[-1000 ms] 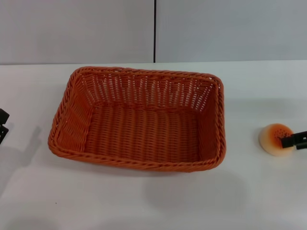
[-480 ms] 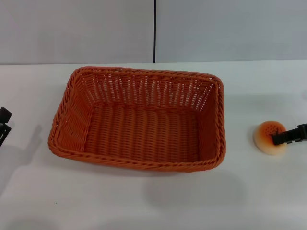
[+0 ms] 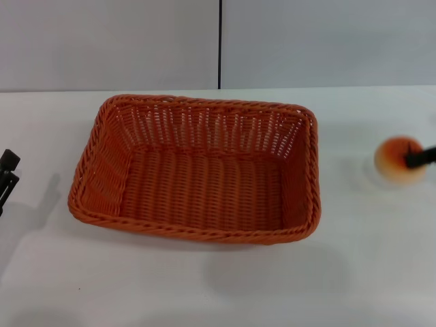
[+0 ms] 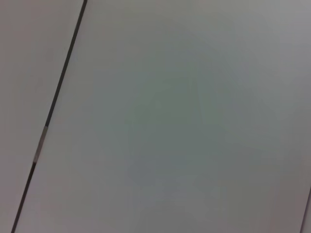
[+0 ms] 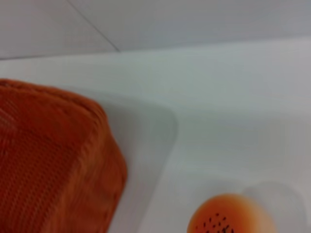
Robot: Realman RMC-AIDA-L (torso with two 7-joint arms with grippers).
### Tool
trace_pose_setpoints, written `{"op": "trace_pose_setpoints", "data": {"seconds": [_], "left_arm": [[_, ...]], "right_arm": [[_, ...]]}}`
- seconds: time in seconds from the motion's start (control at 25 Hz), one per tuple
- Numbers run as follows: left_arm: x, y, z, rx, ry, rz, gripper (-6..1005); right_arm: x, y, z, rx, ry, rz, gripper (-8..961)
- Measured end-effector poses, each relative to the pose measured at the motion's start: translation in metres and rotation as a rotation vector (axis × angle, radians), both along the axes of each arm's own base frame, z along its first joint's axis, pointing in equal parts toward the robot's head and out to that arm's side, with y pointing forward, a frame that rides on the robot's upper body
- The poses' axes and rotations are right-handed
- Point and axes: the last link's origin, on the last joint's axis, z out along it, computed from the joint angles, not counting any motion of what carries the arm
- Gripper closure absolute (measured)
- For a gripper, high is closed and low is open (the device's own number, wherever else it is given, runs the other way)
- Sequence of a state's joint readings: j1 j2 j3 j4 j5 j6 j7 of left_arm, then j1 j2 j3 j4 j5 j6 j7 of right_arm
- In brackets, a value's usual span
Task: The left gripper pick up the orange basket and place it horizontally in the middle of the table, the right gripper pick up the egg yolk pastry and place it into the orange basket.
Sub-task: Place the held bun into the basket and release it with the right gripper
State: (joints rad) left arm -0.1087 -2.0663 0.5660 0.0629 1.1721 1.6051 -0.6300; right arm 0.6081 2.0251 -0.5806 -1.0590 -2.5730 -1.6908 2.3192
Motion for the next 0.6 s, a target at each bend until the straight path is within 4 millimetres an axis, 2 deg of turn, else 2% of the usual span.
{"op": "trace_pose_setpoints", "data": {"seconds": [0.04,0.08,0.12,0.16,0.2,0.24,0.28,0.32,0.4,0.44,0.48,0.56,0.6], "left_arm": [[0.000,0.001,0.000,-0.001,0.000,-0.001,258],[0.000,0.001,0.000,-0.001,0.000,-0.001,258],[0.001,0.004,0.000,-0.002,0.001,-0.006,258],[0.002,0.005,0.000,-0.002,0.001,-0.007,258],[0.002,0.005,0.000,-0.003,0.001,-0.008,258],[0.002,0.005,-0.001,-0.005,0.001,-0.009,258],[0.002,0.005,-0.001,-0.005,0.001,-0.009,258],[0.002,0.005,-0.001,-0.007,0.002,-0.010,258],[0.002,0.005,-0.001,-0.009,0.001,-0.010,258],[0.002,0.004,-0.001,-0.010,-0.001,-0.006,258],[0.002,0.004,-0.001,-0.010,-0.001,-0.006,258],[0.001,0.002,-0.002,-0.011,-0.006,-0.002,258],[0.001,0.002,-0.003,-0.011,-0.009,0.000,258]], "right_arm": [[-0.017,0.003,0.006,0.001,0.005,0.046,804],[-0.017,0.003,0.006,0.001,0.005,0.046,812],[-0.038,0.007,0.009,-0.016,0.040,0.102,820],[-0.038,0.007,0.009,-0.016,0.040,0.102,827],[-0.047,0.009,0.009,-0.028,0.061,0.129,835],[-0.068,0.013,0.007,-0.053,0.108,0.194,844],[-0.068,0.013,0.007,-0.053,0.108,0.194,853],[-0.086,0.017,0.001,-0.084,0.137,0.255,862],[-0.093,0.018,-0.002,-0.096,0.149,0.279,880],[-0.109,0.021,-0.011,-0.129,0.178,0.332,884],[-0.109,0.021,-0.011,-0.129,0.178,0.332,887],[-0.125,0.025,-0.030,-0.183,0.224,0.382,894],[-0.125,0.025,-0.030,-0.183,0.224,0.382,898]]}}
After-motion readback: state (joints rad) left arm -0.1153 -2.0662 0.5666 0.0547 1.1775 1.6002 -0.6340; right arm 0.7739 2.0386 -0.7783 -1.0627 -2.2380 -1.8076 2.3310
